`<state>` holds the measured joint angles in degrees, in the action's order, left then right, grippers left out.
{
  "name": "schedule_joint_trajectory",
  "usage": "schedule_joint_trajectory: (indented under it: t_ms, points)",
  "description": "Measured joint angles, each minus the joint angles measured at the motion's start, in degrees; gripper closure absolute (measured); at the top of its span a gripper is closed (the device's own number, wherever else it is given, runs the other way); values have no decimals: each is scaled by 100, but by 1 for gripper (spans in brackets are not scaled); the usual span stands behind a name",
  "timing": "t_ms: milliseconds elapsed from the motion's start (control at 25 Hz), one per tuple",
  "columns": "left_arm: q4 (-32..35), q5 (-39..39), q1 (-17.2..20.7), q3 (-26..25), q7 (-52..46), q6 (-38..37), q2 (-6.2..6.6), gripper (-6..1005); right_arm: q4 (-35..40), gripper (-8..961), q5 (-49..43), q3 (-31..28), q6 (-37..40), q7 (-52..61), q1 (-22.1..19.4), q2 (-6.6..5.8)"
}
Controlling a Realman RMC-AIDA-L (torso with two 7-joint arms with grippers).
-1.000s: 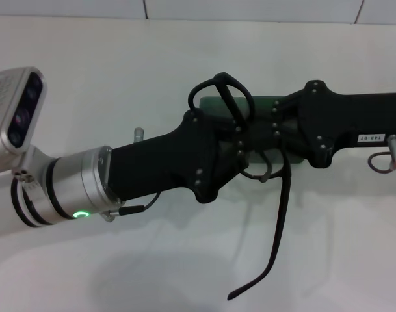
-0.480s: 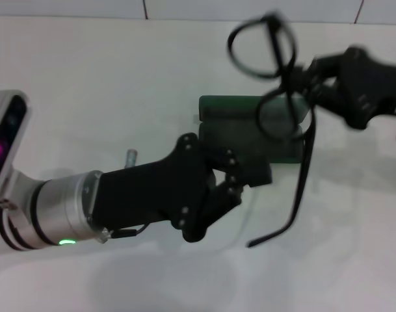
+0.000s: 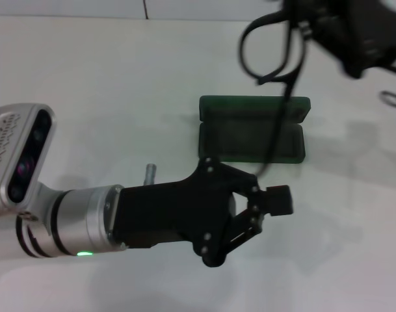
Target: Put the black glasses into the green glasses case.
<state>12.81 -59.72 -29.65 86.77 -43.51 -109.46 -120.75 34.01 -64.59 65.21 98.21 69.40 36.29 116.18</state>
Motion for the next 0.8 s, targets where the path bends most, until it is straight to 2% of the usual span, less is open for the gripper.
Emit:
schedule_joint_trajectory:
  t_ms: [80, 160, 200, 400, 800]
  points:
    - [37, 505, -21, 436, 66, -31, 0, 971, -481, 914, 185, 375, -303, -377, 219, 0]
    - [73, 729, -5, 586, 84, -46, 0, 971, -751, 914, 290, 706, -507, -636, 351, 0]
    - [146, 1166, 64, 825, 102, -60, -1, 971, -863, 914, 328, 945, -648, -788, 400, 0]
    - [174, 1932, 282, 1010, 28, -52, -1, 972, -819, 913, 592, 1931, -1110, -911, 383, 1]
    - [44, 2142, 318, 1030, -131, 99, 7, 972, -713, 913, 598, 2290, -1120, -886, 293, 10]
